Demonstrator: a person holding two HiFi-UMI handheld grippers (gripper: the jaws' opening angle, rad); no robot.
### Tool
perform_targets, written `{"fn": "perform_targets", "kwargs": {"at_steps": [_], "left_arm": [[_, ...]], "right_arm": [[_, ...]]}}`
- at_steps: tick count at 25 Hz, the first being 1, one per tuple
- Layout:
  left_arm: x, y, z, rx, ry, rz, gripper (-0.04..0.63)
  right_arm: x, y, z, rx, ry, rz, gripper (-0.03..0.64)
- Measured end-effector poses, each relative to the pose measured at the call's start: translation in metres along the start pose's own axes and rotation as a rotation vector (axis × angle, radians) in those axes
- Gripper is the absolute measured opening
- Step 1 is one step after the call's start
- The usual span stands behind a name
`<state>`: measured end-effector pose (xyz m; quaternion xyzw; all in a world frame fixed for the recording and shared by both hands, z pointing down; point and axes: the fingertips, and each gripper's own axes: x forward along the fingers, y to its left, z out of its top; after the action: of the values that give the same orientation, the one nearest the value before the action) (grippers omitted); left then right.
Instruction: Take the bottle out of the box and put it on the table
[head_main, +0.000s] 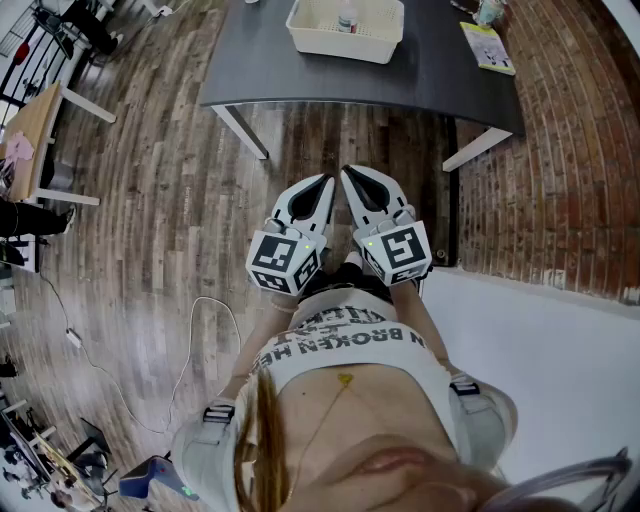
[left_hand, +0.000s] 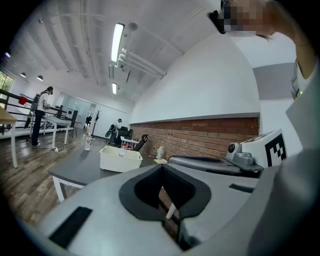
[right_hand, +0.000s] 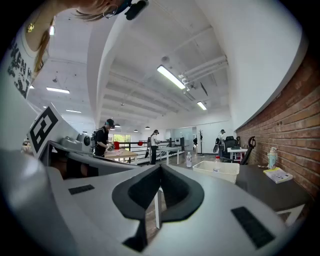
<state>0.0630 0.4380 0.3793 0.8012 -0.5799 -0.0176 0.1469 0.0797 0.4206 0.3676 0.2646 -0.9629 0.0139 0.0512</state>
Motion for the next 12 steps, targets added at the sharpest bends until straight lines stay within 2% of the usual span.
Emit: {"fn": "perform_targets", "kwargs": {"at_steps": [12], "left_arm": [[0.011,-0.029,-0.017,0.005,-0.002,0.018,0.005]], "right_arm": [[-0.031,-0.021,-0.016,-0.015,0.001,0.020,0.009]]}}
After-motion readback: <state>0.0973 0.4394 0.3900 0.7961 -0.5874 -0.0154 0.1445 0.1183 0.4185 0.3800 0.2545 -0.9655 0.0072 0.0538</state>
